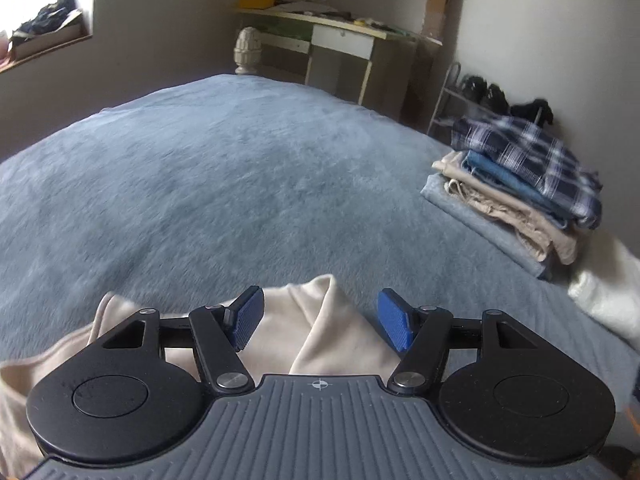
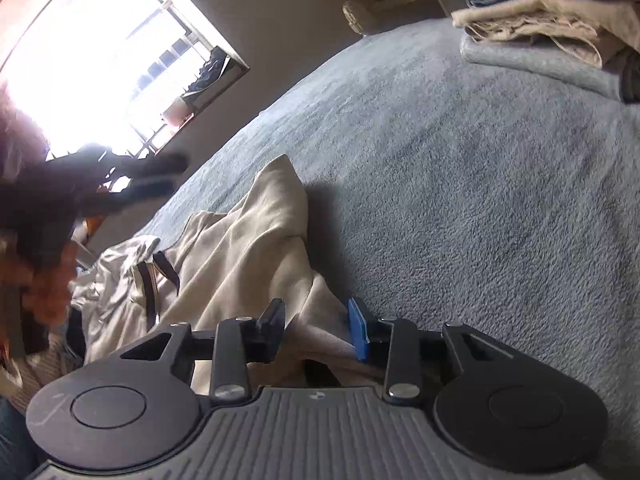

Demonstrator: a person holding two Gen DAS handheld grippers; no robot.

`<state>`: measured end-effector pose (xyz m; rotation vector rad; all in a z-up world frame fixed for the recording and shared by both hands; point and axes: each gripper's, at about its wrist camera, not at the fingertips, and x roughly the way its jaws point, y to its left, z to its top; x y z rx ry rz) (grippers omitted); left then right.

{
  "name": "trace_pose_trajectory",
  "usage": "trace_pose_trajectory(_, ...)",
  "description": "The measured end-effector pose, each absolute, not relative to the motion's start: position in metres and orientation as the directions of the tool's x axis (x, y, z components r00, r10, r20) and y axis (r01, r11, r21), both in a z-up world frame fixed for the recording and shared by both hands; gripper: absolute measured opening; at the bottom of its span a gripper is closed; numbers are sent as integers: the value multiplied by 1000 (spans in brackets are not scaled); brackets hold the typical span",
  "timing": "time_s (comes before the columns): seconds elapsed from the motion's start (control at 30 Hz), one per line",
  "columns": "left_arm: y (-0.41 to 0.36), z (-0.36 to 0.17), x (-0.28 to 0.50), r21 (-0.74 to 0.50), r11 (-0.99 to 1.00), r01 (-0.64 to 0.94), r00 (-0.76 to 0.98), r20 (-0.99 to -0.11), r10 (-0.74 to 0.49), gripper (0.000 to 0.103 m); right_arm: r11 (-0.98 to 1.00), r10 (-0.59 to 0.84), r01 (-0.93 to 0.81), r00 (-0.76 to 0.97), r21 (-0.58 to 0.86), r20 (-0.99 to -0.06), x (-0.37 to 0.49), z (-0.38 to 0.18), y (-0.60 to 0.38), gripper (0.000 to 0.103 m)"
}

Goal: Fold clothes

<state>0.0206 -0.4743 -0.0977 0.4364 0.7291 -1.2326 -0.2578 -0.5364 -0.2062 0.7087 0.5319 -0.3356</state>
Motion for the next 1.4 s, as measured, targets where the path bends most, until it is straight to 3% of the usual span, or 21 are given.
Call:
trace_pose_trajectory(0.13,-529,-119,9,45,258,965,195,-781,-594,61,787,-129,433,813,440,-568,-257,-209,-525,36)
trace_pose_trajectory(0.3,-552,-138,-2,133,204,970,219,-843,-491,51,793,-107,403,830,457,-548,-259,-213,-528,37)
trace_pose_trajectory(0.43,-561,-142,-5,188,190,964,253,-869,-425,43,785,-88,389,841,482,-534,-262,-216,-532,37)
trace_pose_trajectory(0.6,-566,-138,-5,233,201,951,296,-872,-389,40,785,-84,384,843,486,-531,-261,-216,-533,37)
trace_pose_trajectory(0.73,-568,-149,-5,251,193,949,303,-896,-325,20,789,-88,386,841,479,-533,-260,-216,-532,37)
trace_pose_trajectory(0.83,-562,-144,3,198,258,946,280,-898,-340,8,789,-88,386,841,478,-534,-260,-216,-532,37)
trace_pose_trajectory(0.93,-545,-129,21,80,372,925,239,-884,-403,4,791,-88,385,841,475,-534,-260,-216,-532,36)
trace_pose_trajectory(1.13,-491,-116,57,-218,533,818,169,-793,-585,4,794,-89,384,839,470,-536,-260,-214,-532,36)
trace_pose_trajectory(1.3,-479,-127,65,-349,529,774,127,-732,-670,4,796,-91,386,838,467,-538,-259,-214,-532,36)
trace_pose_trajectory(1.4,-480,-128,71,-402,526,750,104,-713,-693,10,789,-86,383,843,481,-531,-260,-215,-535,36)
